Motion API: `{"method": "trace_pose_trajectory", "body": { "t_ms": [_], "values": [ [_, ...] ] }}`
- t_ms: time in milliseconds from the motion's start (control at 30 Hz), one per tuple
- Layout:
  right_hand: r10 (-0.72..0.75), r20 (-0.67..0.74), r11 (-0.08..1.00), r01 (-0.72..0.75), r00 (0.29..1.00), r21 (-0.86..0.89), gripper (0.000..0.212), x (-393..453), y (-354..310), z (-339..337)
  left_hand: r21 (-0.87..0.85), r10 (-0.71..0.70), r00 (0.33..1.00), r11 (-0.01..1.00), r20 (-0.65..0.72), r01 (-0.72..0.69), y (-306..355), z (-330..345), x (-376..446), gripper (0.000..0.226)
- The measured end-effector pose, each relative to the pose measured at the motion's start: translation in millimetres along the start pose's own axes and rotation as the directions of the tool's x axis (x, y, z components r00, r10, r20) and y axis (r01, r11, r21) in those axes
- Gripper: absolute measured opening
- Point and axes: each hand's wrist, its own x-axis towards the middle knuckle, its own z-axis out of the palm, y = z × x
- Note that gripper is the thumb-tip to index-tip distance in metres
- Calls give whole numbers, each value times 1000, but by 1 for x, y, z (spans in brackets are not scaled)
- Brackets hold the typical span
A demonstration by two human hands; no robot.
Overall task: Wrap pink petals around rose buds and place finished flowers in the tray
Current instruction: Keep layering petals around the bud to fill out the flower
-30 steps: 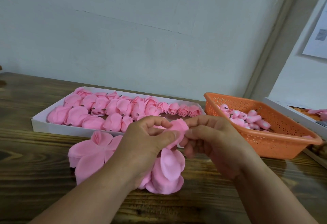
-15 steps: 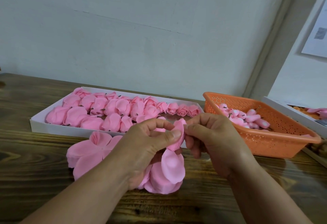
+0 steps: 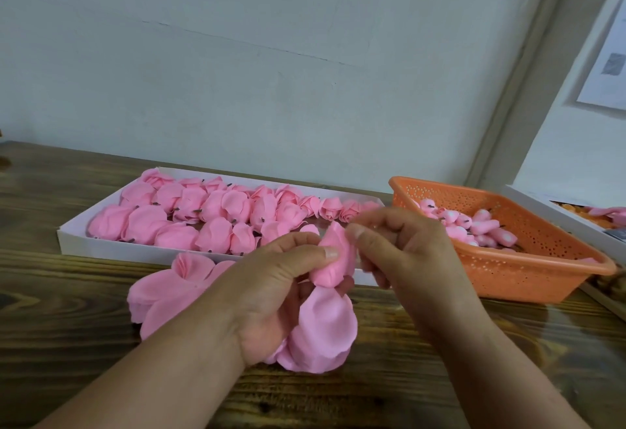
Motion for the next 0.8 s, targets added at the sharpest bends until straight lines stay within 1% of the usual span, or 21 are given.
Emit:
{"method": "trace_pose_trajectory", "body": {
  "t_ms": [33,67,100,167,233,267,333,467,533,567,600,633,667,733,800],
  "values": [
    [-65,-49,998,65,997,-1,8,0,-1,-3,-54,-12,1000,998,6,12,1,0,0,42],
    [-135,-66,991,136,989,6,10,0,-3,-7,-113,-24,1000,993,14,26,3,-1,1,43],
    [-208,-33,978,209,977,11,11,0,-5,-11,-169,-36,999,985,29,40,4,-2,1,41],
    [-312,153,946,322,938,-45,22,-2,-7,-19,-242,-51,997,968,60,64,8,-3,1,39],
    [-323,324,903,392,889,-177,39,-3,-8,-21,-303,-35,998,952,54,50,9,-5,2,50],
    [-322,375,875,424,870,-233,45,-4,-8,-20,-341,-26,999,939,48,41,9,-6,3,60],
    [-338,418,830,477,843,-290,48,-6,-8,-13,-406,-6,997,913,72,35,8,-6,3,67],
    [-420,338,793,522,842,-315,31,-7,-8,-1,-412,16,994,911,111,31,6,-4,1,74],
    [-424,304,804,509,853,-306,19,-6,-8,-1,-391,29,989,920,144,30,5,-3,-1,75],
    [-410,285,827,485,866,-285,14,-6,-7,-1,-372,32,986,928,162,31,4,-3,-2,71],
    [-395,256,853,455,883,-256,10,-5,-6,-2,-352,32,984,935,177,33,4,-2,-3,62],
    [-384,215,874,428,898,-231,9,-5,-5,-2,-333,28,982,942,188,37,3,-3,-2,49],
    [-377,175,888,409,909,-212,10,-4,-4,-3,-312,31,979,950,204,35,2,-3,-2,42],
    [-362,122,912,379,924,-160,9,-3,-2,-3,-289,39,980,957,194,19,1,-2,-3,54],
    [-340,91,931,349,936,-110,8,-3,0,-2,-293,52,981,956,188,5,0,-1,-3,57]
  ]
}}
